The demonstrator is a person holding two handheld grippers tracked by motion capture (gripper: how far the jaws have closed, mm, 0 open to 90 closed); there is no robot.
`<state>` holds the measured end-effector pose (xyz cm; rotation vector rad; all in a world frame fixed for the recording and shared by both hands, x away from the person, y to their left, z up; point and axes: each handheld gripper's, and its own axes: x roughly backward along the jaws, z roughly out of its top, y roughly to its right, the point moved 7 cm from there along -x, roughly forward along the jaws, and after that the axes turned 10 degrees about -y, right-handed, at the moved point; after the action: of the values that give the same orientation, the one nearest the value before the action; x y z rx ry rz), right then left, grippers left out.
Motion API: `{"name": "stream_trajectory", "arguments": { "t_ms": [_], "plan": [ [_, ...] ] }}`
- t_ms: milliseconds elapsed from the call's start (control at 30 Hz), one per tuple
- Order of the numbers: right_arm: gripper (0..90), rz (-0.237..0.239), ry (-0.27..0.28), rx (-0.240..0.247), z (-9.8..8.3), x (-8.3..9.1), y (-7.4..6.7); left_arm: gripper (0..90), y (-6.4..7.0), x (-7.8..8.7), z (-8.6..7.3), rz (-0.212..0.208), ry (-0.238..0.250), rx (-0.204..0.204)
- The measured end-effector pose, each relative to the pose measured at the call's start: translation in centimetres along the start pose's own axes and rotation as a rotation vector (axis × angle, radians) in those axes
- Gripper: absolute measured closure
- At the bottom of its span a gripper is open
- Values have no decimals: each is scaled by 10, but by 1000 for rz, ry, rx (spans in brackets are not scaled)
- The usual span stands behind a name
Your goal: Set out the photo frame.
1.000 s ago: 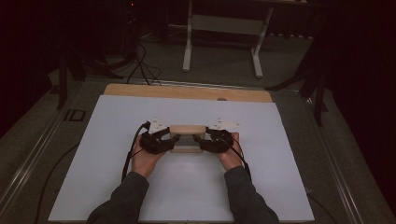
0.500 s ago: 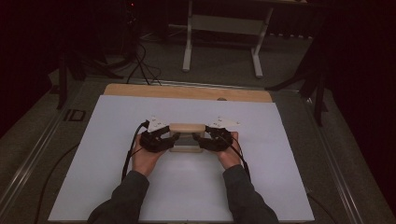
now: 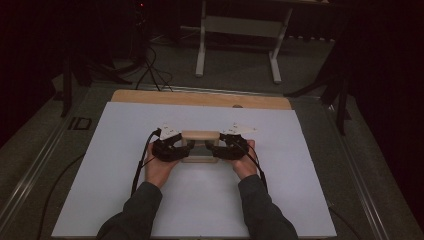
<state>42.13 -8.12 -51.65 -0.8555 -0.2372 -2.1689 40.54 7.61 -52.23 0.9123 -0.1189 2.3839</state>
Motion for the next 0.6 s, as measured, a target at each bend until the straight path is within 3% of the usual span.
{"name": "stream_trajectory", "arguments": {
  "t_ms": [600],
  "plan": [
    [325,6,-25,-29,-4,-2,7,369,-4,-4,-4,-20,-25,15]
  ]
}}
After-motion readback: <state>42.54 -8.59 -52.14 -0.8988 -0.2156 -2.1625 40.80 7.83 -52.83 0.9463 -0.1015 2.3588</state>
